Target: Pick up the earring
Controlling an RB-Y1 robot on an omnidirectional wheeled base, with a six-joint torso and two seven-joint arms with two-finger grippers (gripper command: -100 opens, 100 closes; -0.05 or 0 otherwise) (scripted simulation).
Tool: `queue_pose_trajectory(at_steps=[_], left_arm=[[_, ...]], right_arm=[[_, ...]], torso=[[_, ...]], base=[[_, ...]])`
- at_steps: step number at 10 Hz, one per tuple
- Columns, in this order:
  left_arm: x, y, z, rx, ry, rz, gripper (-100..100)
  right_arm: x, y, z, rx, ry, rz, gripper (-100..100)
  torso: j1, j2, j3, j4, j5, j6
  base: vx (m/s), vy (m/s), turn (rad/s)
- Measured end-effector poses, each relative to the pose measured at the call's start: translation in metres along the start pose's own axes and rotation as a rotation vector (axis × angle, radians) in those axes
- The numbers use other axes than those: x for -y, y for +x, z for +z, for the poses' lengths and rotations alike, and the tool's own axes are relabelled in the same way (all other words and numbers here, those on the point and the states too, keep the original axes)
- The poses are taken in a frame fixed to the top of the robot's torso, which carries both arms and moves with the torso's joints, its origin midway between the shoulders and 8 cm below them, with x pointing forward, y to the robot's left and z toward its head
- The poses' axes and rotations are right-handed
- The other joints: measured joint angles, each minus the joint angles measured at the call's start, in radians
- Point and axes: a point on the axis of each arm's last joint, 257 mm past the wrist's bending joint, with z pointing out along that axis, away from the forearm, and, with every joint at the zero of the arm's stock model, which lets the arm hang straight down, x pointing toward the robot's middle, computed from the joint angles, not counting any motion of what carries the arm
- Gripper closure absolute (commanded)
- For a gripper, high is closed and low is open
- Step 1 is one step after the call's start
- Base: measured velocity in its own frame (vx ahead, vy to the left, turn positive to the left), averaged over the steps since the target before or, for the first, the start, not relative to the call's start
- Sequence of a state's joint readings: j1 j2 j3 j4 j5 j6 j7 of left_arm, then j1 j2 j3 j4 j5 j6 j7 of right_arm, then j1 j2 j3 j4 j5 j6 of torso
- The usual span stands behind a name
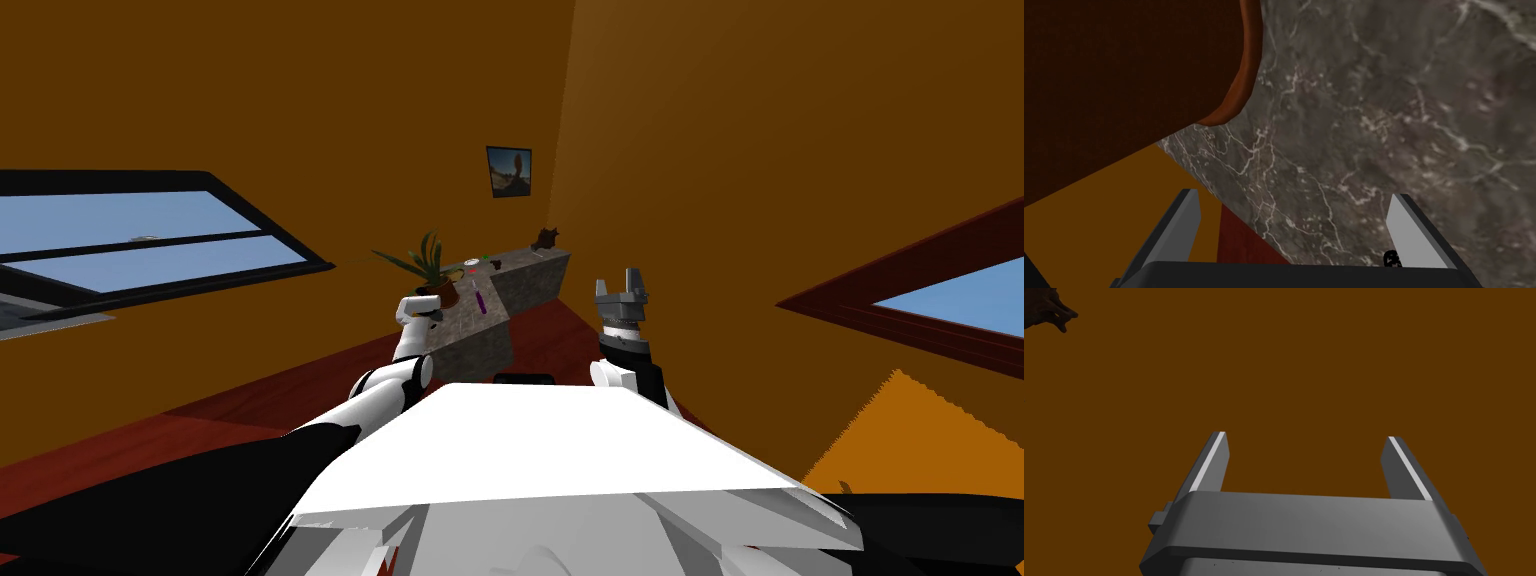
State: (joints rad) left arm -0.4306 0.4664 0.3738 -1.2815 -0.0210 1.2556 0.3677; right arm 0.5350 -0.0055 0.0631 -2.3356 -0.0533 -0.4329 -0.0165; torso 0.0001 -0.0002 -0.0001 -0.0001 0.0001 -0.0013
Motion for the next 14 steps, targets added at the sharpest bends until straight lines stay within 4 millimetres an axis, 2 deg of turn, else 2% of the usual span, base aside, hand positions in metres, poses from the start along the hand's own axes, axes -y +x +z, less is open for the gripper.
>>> queue_pose_trajectory(at_steps=[3,6,14], left_arm=[[-0.011,-0.018,0.003,0.059,-0.1,-0.053,-100],[-0.031,-0.035,0.008,0.117,-0.214,-0.095,-100],[-0.075,-0.07,-0.004,0.242,-0.444,-0.184,-100]], right_arm=[[0.0,0.0,0.0,0.0,0.0,0.0,0],[0.0,0.0,0.0,0.0,0.0,0.0,0],[0.0,0.0,0.0,0.0,0.0,0.0,0]], torso=[[0.0,0.0,0.0,0.0,0.0,0.0],[0.0,0.0,0.0,0.0,0.0,0.0],[0.001,-0.001,0.0,0.0,0.0,0.0]], base=[[0.012,-0.003,-0.049],[0.011,0.0,-0.029],[0.017,0.005,-0.038]])
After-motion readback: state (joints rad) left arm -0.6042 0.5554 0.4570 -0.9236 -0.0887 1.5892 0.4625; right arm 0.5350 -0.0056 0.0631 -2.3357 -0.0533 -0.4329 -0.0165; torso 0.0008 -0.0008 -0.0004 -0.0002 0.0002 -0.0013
